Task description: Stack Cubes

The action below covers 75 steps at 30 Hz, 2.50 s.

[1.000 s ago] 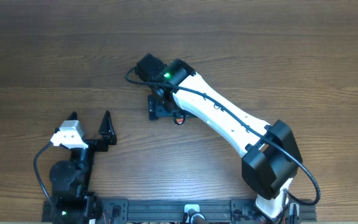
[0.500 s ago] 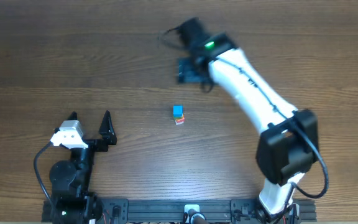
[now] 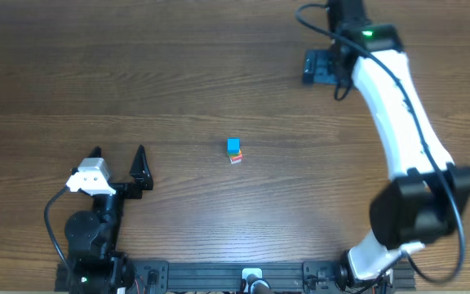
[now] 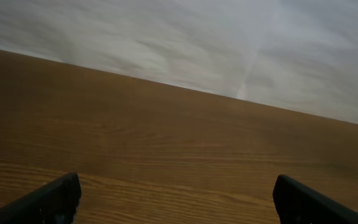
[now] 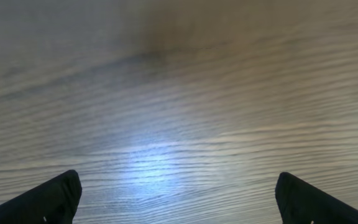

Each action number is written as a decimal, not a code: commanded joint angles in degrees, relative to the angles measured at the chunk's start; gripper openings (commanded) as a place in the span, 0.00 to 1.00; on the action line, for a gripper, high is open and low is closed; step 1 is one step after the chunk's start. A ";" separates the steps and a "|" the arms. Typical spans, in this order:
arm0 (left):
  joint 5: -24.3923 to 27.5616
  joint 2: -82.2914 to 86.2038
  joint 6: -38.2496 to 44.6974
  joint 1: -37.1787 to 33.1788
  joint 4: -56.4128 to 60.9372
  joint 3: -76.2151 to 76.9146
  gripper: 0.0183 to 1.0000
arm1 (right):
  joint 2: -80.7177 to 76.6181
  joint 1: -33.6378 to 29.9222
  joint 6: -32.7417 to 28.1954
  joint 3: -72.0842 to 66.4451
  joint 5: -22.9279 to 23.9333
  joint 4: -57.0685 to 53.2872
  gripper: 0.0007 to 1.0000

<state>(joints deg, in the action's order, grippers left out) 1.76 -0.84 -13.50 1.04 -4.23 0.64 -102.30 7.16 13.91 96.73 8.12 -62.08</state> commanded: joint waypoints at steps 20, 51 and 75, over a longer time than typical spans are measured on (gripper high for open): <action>0.74 0.68 -0.63 -0.31 -0.07 -0.33 1.00 | 45.90 -8.48 -8.90 -42.71 -4.79 22.18 0.99; 0.74 0.68 -0.63 -0.31 -0.07 -0.33 1.00 | 89.99 -13.44 -15.17 -89.37 -23.71 56.35 0.99; 0.74 0.68 -0.63 -0.31 -0.07 -0.33 1.00 | 102.03 -11.04 -14.84 -96.45 -15.74 58.51 0.99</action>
<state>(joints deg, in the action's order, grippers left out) 1.76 -0.62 -13.50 1.04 -4.23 0.64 -0.91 -4.23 -1.28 0.73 -10.85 -3.38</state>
